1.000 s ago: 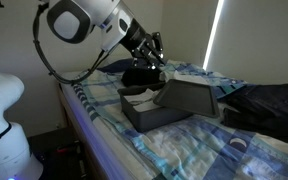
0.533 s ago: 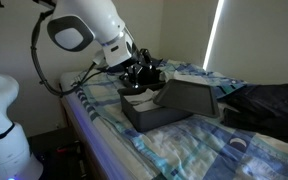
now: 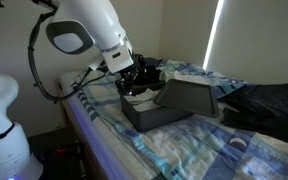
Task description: Remove the lid from the bowl and put it on the bed
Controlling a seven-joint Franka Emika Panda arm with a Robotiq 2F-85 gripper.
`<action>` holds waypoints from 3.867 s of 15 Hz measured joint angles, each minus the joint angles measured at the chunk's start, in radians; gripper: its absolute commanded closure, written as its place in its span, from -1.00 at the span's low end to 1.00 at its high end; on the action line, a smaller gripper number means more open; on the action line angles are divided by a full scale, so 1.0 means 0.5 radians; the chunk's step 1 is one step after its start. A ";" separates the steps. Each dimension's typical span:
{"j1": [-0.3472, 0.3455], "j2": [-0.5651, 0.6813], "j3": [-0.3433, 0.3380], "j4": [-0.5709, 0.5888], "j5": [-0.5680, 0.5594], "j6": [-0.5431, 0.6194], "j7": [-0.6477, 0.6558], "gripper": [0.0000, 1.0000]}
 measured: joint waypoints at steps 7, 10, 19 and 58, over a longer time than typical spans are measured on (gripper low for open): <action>-0.018 0.067 0.227 -0.031 0.178 0.234 0.323 -1.00; -0.018 0.139 0.317 -0.041 0.197 0.342 0.515 -1.00; -0.028 0.325 0.431 -0.072 0.174 0.669 0.890 -1.00; -0.456 0.300 0.521 -0.061 0.341 1.476 1.107 0.91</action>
